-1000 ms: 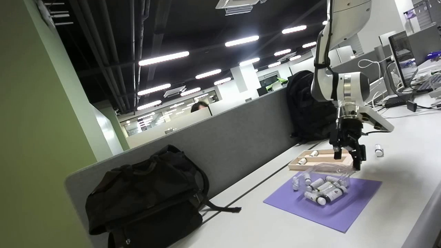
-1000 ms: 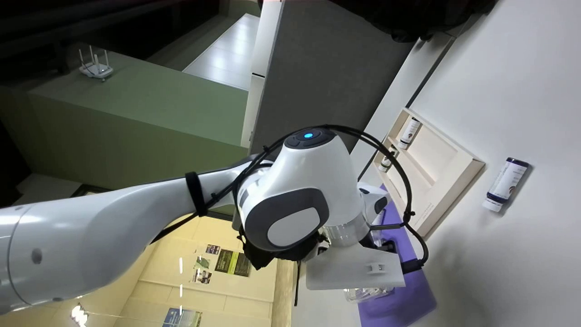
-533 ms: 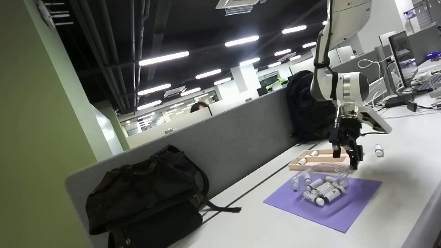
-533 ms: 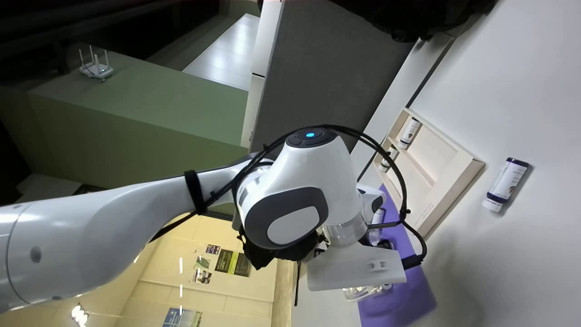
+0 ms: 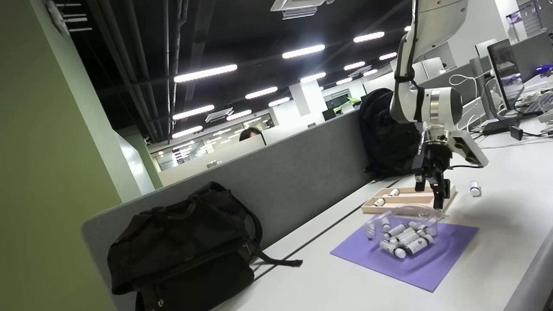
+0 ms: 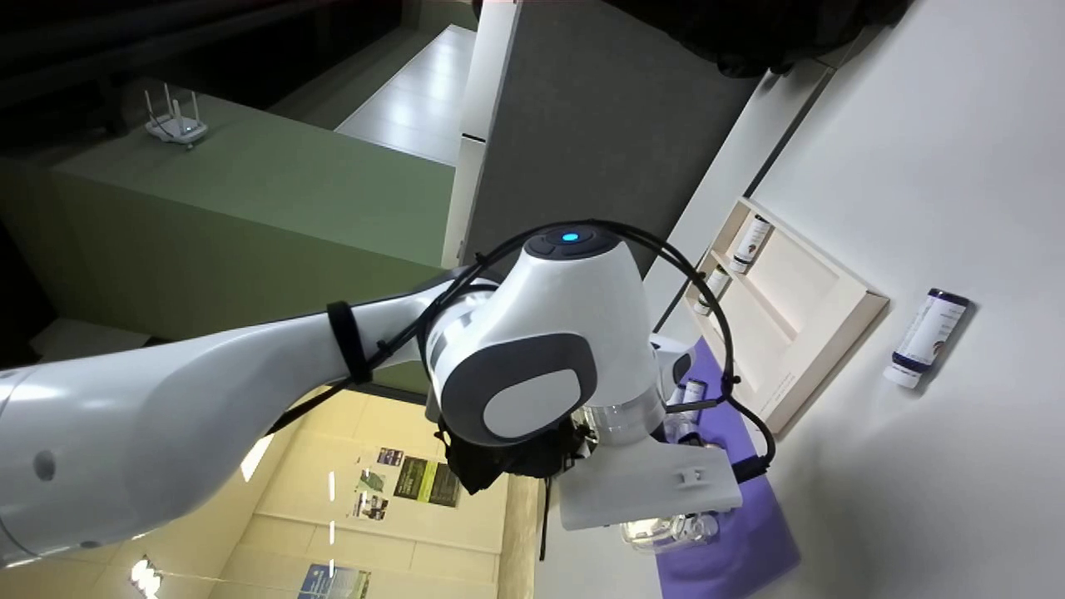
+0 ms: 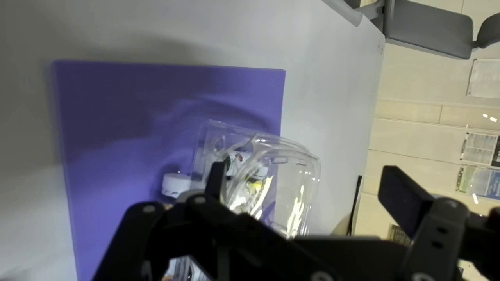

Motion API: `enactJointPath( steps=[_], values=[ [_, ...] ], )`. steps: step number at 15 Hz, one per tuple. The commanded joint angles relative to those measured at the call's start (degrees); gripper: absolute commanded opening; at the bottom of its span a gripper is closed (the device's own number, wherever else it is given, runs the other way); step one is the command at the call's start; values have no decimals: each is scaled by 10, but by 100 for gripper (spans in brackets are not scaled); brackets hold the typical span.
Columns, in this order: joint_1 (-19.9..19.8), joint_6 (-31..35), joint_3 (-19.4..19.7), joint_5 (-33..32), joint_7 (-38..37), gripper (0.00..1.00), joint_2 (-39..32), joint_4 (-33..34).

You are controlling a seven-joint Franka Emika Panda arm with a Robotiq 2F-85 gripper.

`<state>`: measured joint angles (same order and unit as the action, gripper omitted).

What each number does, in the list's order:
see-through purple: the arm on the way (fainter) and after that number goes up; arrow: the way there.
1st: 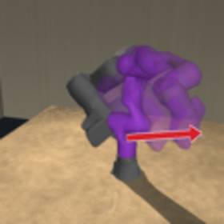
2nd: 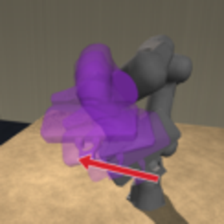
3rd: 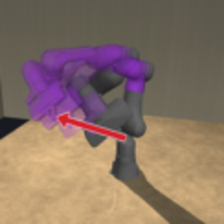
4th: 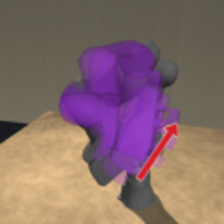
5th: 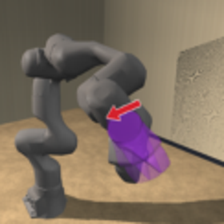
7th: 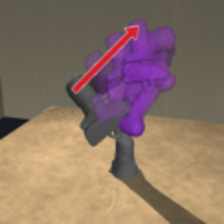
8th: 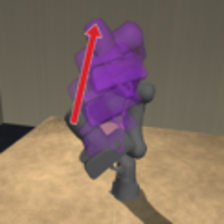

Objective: Open the container

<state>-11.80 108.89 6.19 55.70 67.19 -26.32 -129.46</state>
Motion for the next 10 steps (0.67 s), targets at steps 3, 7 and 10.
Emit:
enactJointPath(
  steps=[3, 7, 10],
  values=[
    [-7, -21, 1, 4, 2, 100, 11, 9],
    [-10, -26, 3, 6, 8, 100, 17, 9],
    [-12, -30, 6, 6, 8, 100, 22, 7]
  ],
)
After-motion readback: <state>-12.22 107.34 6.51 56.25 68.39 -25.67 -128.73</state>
